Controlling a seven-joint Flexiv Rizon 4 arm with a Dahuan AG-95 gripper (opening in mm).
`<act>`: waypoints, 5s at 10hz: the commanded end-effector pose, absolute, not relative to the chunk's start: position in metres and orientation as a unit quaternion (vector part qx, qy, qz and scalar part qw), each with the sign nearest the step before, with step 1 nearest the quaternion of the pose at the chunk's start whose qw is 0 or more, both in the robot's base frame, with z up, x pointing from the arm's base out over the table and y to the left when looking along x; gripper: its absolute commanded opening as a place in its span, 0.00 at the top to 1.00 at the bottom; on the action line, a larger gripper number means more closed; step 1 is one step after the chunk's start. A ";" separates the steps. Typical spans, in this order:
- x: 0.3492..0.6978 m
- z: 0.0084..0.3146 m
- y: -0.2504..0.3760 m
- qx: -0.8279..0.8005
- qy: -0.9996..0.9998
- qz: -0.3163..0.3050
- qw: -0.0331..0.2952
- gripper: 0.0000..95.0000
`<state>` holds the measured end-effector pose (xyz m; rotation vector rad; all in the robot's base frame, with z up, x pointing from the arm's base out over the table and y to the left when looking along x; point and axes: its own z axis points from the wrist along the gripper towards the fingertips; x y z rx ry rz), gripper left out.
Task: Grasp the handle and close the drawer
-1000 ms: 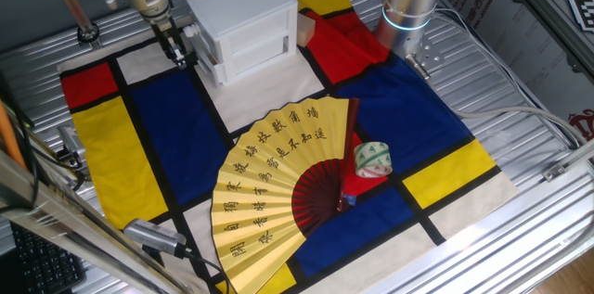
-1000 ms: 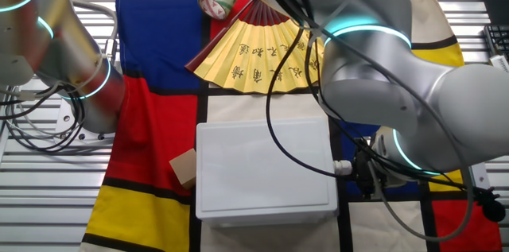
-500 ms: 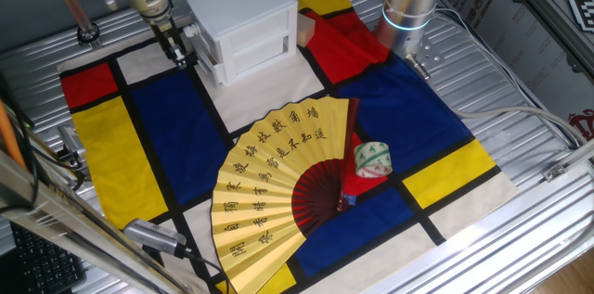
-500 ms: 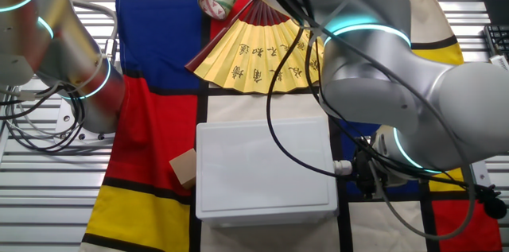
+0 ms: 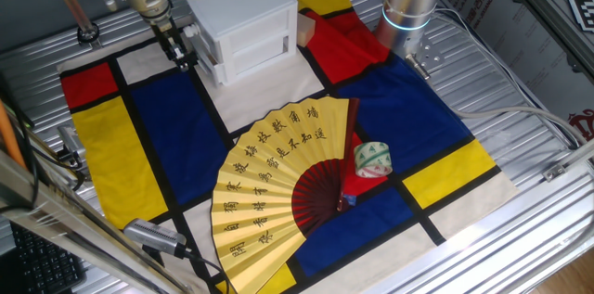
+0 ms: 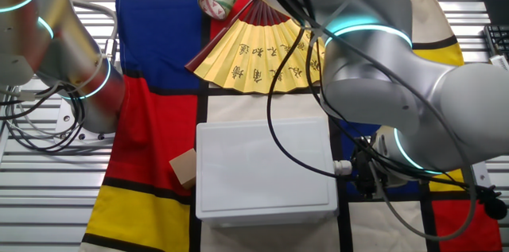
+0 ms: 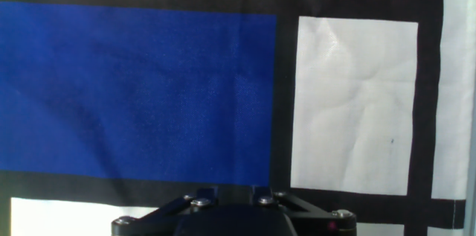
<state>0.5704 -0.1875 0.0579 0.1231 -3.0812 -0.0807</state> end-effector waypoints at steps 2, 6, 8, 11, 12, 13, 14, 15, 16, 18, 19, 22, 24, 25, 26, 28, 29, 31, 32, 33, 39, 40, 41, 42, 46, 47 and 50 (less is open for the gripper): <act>0.569 0.058 -0.188 0.039 -0.998 -0.028 0.029 0.60; 0.562 0.057 -0.189 0.036 -0.998 -0.027 0.032 0.80; 0.562 0.057 -0.189 0.036 -0.998 -0.028 0.031 0.80; 0.562 0.057 -0.189 0.033 -0.999 -0.028 0.032 0.80; 0.562 0.057 -0.189 0.032 -0.999 -0.029 0.033 1.00; 0.562 0.057 -0.189 0.030 -0.999 -0.029 0.035 1.00; 0.562 0.057 -0.189 0.029 -0.999 -0.029 0.035 1.00; 0.562 0.057 -0.189 0.029 -0.998 -0.029 0.036 1.00; 0.562 0.057 -0.189 0.029 -0.998 -0.029 0.039 1.00; 0.562 0.057 -0.189 0.029 -0.998 -0.028 0.039 1.00; 0.562 0.057 -0.189 0.029 -0.998 -0.028 0.041 1.00; 0.561 0.057 -0.189 0.028 -0.998 -0.029 0.044 1.00; 0.561 0.057 -0.190 0.028 -0.998 -0.029 0.046 1.00; 0.560 0.057 -0.190 0.028 -0.998 -0.030 0.049 1.00; 0.560 0.057 -0.190 0.028 -0.998 -0.030 0.051 1.00; 0.559 0.057 -0.190 0.027 -0.998 -0.030 0.054 1.00; 0.559 0.057 -0.190 0.027 -0.997 -0.031 0.058 1.00; 0.559 0.057 -0.190 0.027 -0.997 -0.031 0.061 1.00; 0.557 0.057 -0.190 0.027 -0.997 -0.029 0.061 1.00; 0.556 0.056 -0.190 0.027 -0.997 -0.029 0.061 1.00; 0.553 0.056 -0.190 0.025 -0.997 -0.031 0.064 1.00; 0.553 0.056 -0.190 0.024 -0.997 -0.032 0.066 1.00; 0.553 0.056 -0.190 0.024 -0.997 -0.031 0.067 1.00; 0.553 0.056 -0.190 0.023 -0.997 -0.032 0.070 1.00; 0.551 0.057 -0.190 0.022 -0.997 -0.031 0.069 1.00; 0.550 0.057 -0.190 0.021 -0.997 -0.032 0.069 1.00; 0.545 0.055 -0.190 0.020 -0.997 -0.033 0.067 1.00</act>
